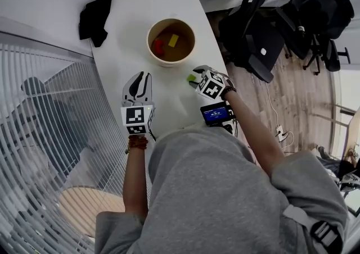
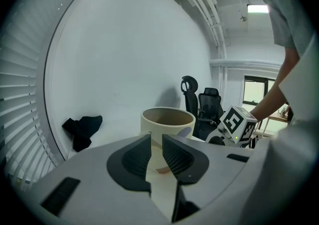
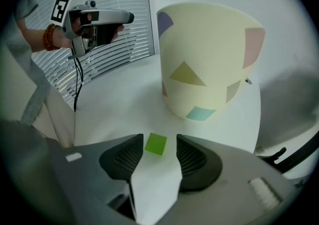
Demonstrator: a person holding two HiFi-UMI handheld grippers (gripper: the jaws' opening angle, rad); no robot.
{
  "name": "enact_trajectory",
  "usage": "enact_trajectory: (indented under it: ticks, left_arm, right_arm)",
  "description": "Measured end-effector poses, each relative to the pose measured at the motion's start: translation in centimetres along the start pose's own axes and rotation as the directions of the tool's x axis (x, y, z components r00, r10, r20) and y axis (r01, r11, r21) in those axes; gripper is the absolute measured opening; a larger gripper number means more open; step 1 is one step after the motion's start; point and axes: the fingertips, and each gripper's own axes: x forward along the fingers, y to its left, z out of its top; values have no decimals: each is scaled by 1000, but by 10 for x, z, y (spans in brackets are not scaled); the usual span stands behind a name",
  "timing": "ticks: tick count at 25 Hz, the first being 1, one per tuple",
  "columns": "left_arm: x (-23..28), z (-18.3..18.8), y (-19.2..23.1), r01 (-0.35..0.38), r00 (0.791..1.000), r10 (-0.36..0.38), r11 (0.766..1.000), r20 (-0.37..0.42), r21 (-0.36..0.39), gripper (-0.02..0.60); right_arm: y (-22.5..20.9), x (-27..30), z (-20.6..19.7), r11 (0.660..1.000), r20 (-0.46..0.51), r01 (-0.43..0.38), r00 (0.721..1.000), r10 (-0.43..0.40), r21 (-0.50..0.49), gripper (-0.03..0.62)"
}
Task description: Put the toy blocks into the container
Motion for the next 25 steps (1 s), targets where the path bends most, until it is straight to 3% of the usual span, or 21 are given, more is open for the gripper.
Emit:
enact_trajectory:
  ticks: [15, 25]
  left_arm:
    - [-1, -3, 3, -5, 1000, 5, 1000, -3, -5, 74]
    - [-4, -2, 4, -10, 1000, 10, 1000, -7, -8, 72]
  right_arm:
    - [7, 18, -12, 999, -65, -34, 997, 33, -24, 213]
    - [7, 16, -16, 999, -72, -20, 997, 17, -43, 155]
